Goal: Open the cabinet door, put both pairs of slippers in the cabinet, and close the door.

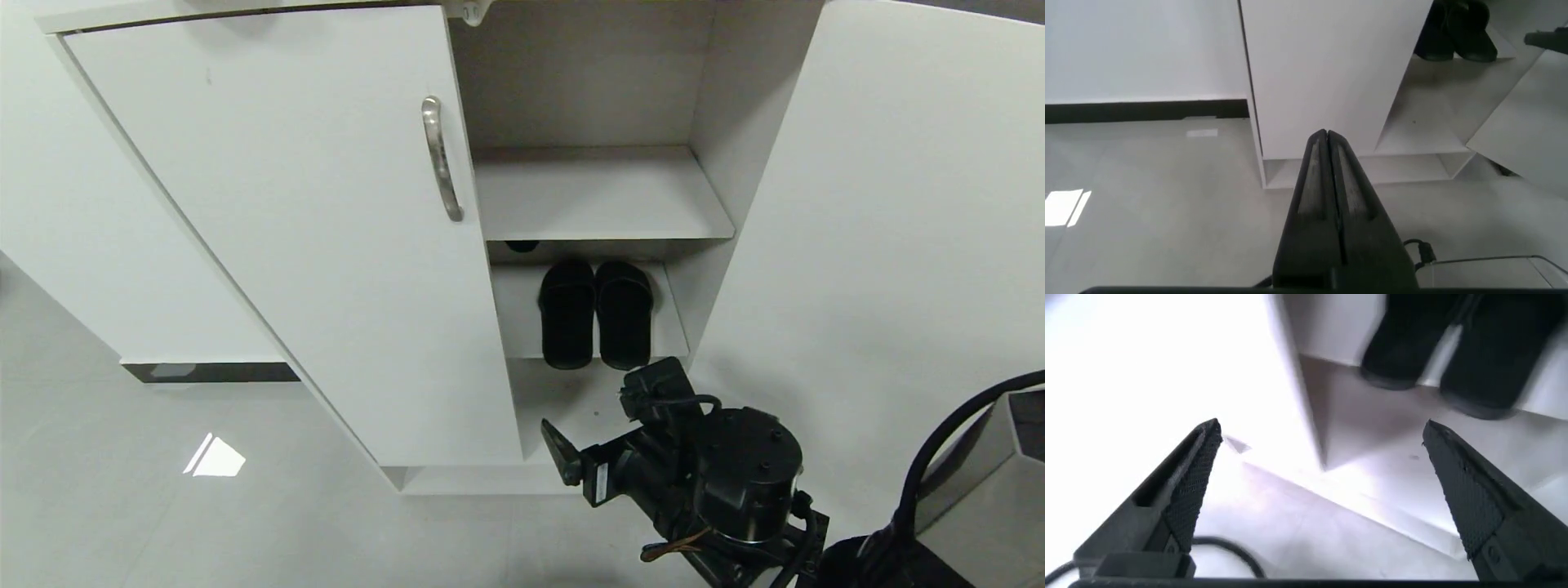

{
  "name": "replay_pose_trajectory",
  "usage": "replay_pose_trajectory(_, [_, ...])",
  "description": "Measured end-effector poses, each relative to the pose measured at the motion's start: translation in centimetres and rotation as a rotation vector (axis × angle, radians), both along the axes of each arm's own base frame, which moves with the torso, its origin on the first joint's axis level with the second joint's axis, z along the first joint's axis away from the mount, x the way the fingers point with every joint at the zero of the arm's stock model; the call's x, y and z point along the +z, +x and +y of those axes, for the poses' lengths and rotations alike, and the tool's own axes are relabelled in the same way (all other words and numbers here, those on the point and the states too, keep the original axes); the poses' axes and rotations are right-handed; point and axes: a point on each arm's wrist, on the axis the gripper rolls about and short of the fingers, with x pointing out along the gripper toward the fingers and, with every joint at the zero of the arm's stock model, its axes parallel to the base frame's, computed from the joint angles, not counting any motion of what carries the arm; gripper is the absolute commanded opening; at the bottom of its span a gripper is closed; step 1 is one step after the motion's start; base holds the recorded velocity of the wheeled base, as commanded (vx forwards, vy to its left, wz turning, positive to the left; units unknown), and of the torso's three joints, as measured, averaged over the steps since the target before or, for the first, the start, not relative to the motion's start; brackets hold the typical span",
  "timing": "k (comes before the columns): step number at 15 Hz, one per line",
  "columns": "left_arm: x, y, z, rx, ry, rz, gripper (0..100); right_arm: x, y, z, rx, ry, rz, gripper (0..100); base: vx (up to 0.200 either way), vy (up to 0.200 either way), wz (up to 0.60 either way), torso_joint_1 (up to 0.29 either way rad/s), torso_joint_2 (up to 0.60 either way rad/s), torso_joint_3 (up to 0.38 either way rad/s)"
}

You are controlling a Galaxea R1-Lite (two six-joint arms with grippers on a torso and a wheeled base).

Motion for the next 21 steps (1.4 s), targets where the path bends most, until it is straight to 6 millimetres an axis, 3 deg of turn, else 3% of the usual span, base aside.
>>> replay_pose_trajectory(5, [0.00,0.00,0.00,0.000,0.000,0.000,0,0.30,-0.38,-0.21,0.005,0.002,-0.001,100,0.000,0.000,0.00,0.000,0.00,0.025])
replay_pose_trajectory(21, [0.00,0.00,0.00,0.001,0.005,-0.001,0,0.21,-0.61,-0.20,0.012,-0.002,0.001,100,0.000,0.000,0.00,0.004,0.00,0.200])
